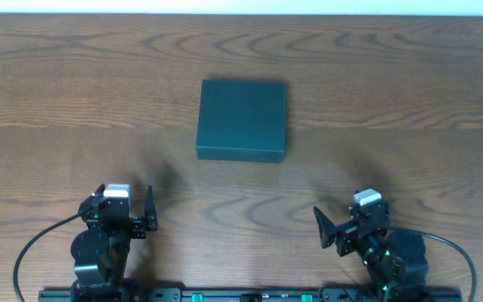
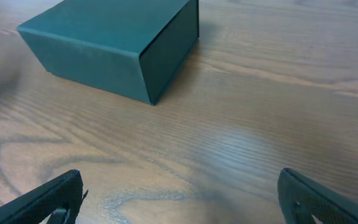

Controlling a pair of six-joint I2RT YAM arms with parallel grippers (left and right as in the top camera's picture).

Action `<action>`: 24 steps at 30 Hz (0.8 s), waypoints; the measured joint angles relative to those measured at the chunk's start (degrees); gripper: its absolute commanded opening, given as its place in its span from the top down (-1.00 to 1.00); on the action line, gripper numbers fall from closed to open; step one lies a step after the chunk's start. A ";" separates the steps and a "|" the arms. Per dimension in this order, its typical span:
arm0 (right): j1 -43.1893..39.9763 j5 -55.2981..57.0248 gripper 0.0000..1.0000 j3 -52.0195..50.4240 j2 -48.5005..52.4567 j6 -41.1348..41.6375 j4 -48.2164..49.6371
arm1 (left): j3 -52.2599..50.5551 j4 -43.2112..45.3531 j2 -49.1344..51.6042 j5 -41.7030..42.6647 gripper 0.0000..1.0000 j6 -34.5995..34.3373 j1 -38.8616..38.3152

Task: Pack container

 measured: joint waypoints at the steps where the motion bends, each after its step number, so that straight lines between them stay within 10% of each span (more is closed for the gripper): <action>1: 0.22 0.07 -0.99 0.00 -0.02 0.00 0.00 | 0.00 0.00 0.00 0.00 -0.91 0.00 0.00; 24: 0.26 0.85 -0.98 0.00 -0.13 0.00 -0.02 | 0.00 0.00 0.00 0.00 -0.91 0.00 0.00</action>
